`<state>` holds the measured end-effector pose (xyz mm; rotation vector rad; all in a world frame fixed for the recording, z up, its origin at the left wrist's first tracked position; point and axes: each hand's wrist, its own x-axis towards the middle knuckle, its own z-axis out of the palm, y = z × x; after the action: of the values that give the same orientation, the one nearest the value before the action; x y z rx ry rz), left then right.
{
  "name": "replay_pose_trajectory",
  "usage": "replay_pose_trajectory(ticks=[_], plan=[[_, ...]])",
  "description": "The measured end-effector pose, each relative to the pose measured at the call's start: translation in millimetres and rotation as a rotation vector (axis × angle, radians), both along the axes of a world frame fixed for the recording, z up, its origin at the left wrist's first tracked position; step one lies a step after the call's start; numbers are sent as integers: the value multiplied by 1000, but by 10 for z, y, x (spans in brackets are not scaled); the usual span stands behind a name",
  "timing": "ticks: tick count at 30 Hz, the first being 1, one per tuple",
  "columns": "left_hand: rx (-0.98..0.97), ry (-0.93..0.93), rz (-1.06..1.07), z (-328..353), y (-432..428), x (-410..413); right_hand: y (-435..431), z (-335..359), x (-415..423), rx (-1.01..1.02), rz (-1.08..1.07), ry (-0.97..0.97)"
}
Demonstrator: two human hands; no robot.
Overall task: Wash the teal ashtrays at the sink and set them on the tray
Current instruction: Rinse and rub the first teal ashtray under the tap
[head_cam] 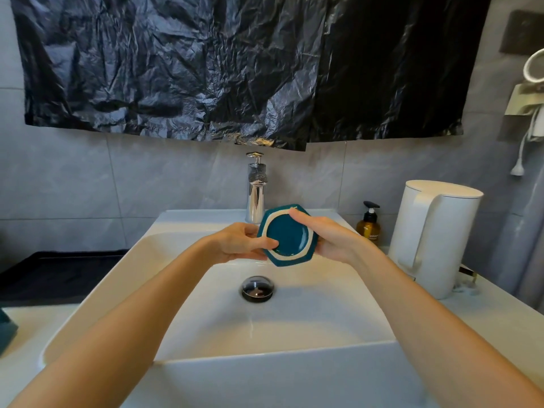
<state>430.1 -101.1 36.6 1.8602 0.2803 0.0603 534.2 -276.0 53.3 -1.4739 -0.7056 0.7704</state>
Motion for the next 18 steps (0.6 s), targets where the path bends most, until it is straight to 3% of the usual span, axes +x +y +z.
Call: replay_pose_trajectory(ticks=[6, 8, 11, 14, 18], plan=[[249, -114, 48, 102, -88, -70, -36, 26, -39, -65, -5, -554], [315, -55, 76, 138, -109, -125, -22, 26, -119, -48, -51, -670], [410, 79, 118, 194, -43, -308, 28, -85, -252, -46, -54, -1076], [202, 161, 168, 269, -22, -597, 66, -162, -406, -46, 22, -1584], [-113, 108, 181, 342, -36, -915, 100, -111, -546, 304, -16, -1978]])
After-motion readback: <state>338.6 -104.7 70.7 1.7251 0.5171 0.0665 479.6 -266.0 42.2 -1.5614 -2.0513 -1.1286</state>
